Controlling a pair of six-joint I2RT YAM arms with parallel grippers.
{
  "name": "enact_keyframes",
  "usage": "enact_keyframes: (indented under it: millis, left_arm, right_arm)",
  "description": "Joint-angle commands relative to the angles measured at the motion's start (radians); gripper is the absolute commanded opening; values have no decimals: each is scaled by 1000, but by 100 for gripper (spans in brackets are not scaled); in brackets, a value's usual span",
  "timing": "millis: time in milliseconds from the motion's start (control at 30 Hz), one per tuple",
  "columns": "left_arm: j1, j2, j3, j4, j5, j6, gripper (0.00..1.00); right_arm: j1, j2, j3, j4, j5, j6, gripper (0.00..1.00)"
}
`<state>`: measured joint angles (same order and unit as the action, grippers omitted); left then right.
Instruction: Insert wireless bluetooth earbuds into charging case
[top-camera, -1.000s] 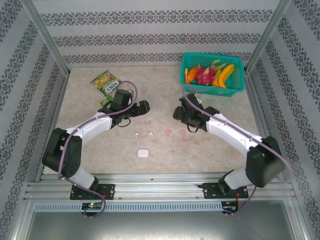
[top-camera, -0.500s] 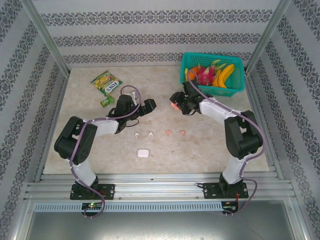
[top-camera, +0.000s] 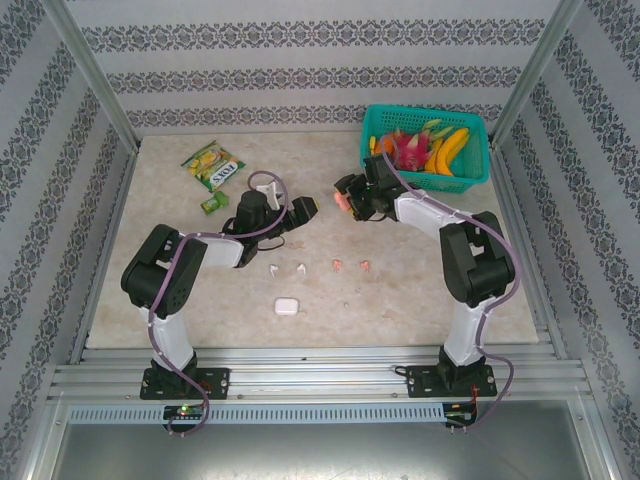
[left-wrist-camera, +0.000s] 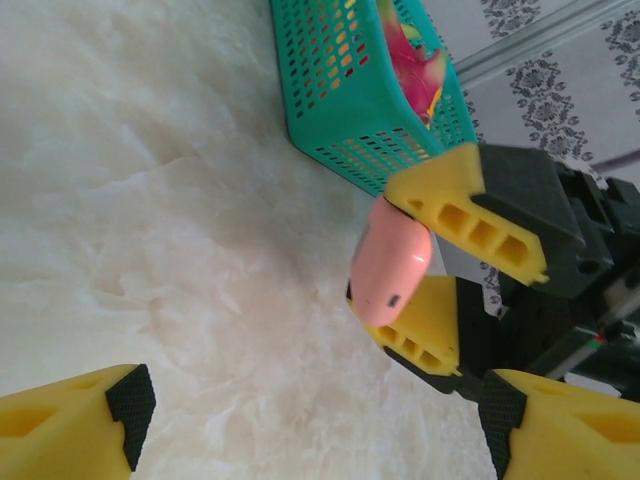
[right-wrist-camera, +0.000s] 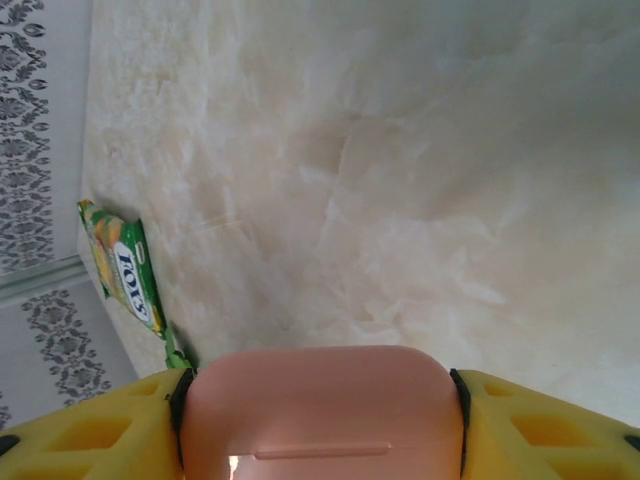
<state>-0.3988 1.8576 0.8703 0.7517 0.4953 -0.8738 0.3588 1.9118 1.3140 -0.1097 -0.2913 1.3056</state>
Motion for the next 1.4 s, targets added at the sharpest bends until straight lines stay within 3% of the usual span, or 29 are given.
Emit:
enact_keyframes:
  millis: [0, 500, 1367]
  left_arm:
    - [-27, 11, 45, -5, 27, 48, 82]
    - [-86, 66, 117, -72, -36, 108, 68]
    - [-89, 127, 194, -87, -102, 122, 50]
  right_arm:
    - [19, 25, 40, 51, -23, 65, 58]
    - [60, 14, 14, 105, -15, 150, 58]
    - [86, -39, -50, 138, -22, 180, 58]
